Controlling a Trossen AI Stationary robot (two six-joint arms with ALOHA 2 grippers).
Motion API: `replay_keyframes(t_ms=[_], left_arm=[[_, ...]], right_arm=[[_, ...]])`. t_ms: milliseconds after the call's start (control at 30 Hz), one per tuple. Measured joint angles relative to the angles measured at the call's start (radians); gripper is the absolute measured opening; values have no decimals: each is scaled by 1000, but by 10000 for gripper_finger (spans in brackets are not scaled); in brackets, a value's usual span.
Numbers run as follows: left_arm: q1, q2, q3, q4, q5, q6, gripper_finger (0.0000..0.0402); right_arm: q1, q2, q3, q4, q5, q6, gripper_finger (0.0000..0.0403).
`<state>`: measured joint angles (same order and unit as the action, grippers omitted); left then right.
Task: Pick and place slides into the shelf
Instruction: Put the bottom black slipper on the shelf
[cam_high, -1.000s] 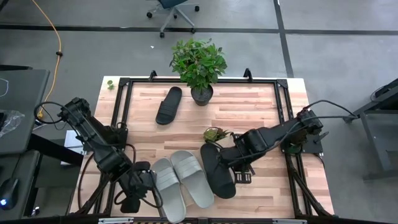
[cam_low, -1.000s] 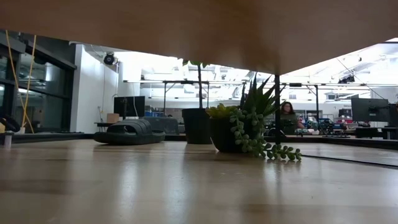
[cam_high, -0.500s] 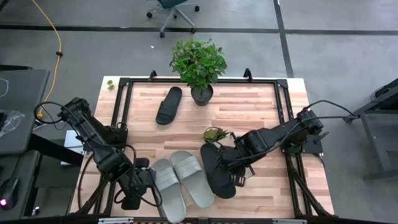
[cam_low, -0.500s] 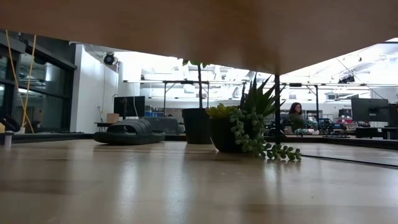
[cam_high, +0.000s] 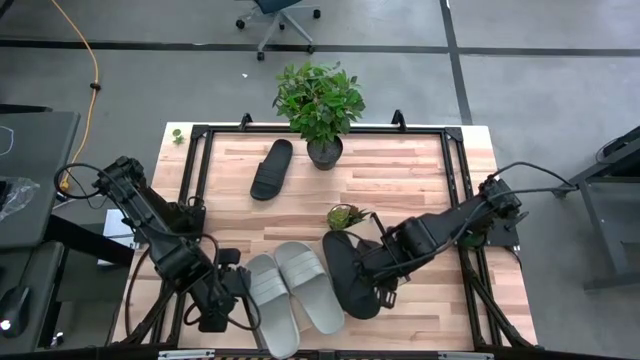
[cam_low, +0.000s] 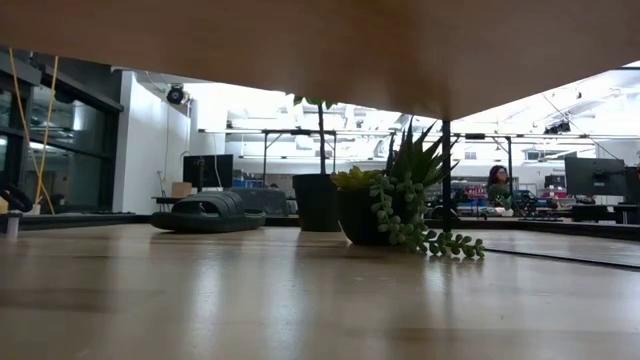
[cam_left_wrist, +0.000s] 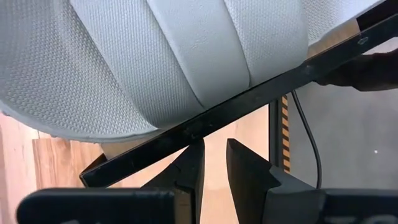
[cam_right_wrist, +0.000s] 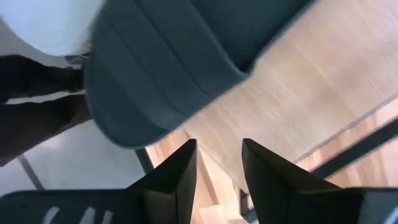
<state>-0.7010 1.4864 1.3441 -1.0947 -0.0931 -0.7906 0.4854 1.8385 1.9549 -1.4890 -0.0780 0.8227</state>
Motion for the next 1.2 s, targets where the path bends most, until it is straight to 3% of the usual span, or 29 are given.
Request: replay_keyframes(t_ms=[200, 400, 667, 867, 1100, 1200], left_arm=[[0, 0, 0, -2, -33, 0, 58], [0, 0, 0, -2, -54, 0, 58], [0, 0, 0, -2, -38, -7, 58], [0, 0, 0, -1, -34, -7, 58], [0, 0, 0, -1, -31, -7, 58], [0, 0, 0, -1, -31, -7, 58]], right_arm=[[-6, 0, 0, -18, 48, 30, 119], [-50, 0, 0, -65, 24, 68, 119], [-68, 0, 0, -73, -12, 19, 119], [-49, 0, 0, -24, 53, -83, 119], [-38, 1, -22, -91, 14, -154, 119], [-37, -7, -60, -35, 11, -161, 119]])
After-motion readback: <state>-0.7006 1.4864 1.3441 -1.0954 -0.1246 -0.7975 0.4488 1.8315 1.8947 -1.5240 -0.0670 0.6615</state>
